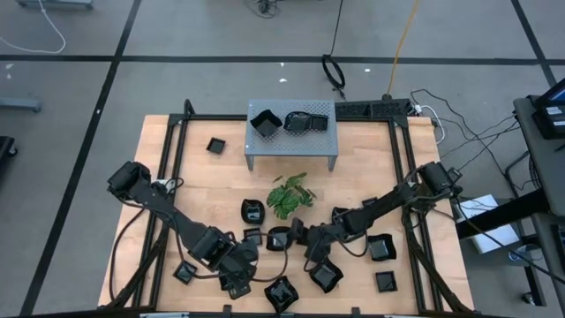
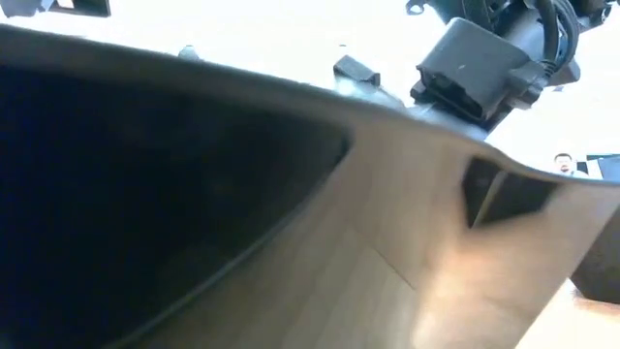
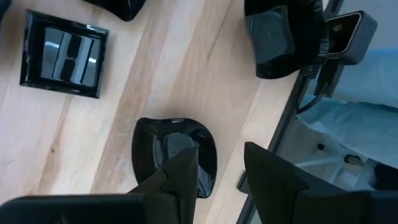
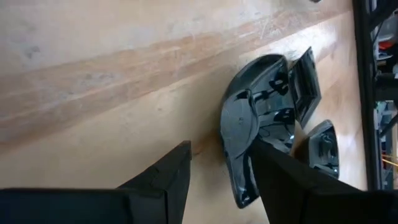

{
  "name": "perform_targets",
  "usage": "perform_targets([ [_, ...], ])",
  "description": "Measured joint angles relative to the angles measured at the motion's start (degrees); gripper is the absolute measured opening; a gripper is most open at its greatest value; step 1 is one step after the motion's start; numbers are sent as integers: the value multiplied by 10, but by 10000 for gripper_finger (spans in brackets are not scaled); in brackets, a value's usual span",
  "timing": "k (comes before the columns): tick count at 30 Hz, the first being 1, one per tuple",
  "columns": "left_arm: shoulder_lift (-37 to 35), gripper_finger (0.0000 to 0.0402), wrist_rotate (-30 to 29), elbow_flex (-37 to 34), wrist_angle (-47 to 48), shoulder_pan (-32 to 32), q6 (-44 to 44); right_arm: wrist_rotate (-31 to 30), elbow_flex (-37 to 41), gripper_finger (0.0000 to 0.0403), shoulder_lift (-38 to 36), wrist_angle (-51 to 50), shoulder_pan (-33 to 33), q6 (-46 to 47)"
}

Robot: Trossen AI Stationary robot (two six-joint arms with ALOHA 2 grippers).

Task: Pick & Place Mini shaped plates
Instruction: Stack the leaf-shaped plate on top of the leaf-shaped plate on the shelf

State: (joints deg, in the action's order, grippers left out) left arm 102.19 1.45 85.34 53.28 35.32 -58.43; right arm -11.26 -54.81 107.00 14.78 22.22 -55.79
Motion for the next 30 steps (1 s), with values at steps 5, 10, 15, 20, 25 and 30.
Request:
perform_targets([
  [5, 0, 131, -1, 0, 0, 0, 0, 41, 0, 155, 5, 5, 0, 23],
  [10, 0, 132, -4, 0, 1, 0, 2, 38, 0, 155, 18, 19, 0, 29],
  [15, 0, 131, -16, 0, 0, 0, 2, 36, 0, 155, 24, 44, 0, 42],
  [20, 0, 131, -16, 0, 1, 0, 2, 36, 0, 153, 24, 52, 0, 44],
  [25, 0, 131, -21, 0, 0, 0, 2, 36, 0, 128, 24, 51, 0, 83],
  [30, 0, 131, -35, 0, 0, 0, 13, 35, 0, 89, 24, 51, 0, 116],
])
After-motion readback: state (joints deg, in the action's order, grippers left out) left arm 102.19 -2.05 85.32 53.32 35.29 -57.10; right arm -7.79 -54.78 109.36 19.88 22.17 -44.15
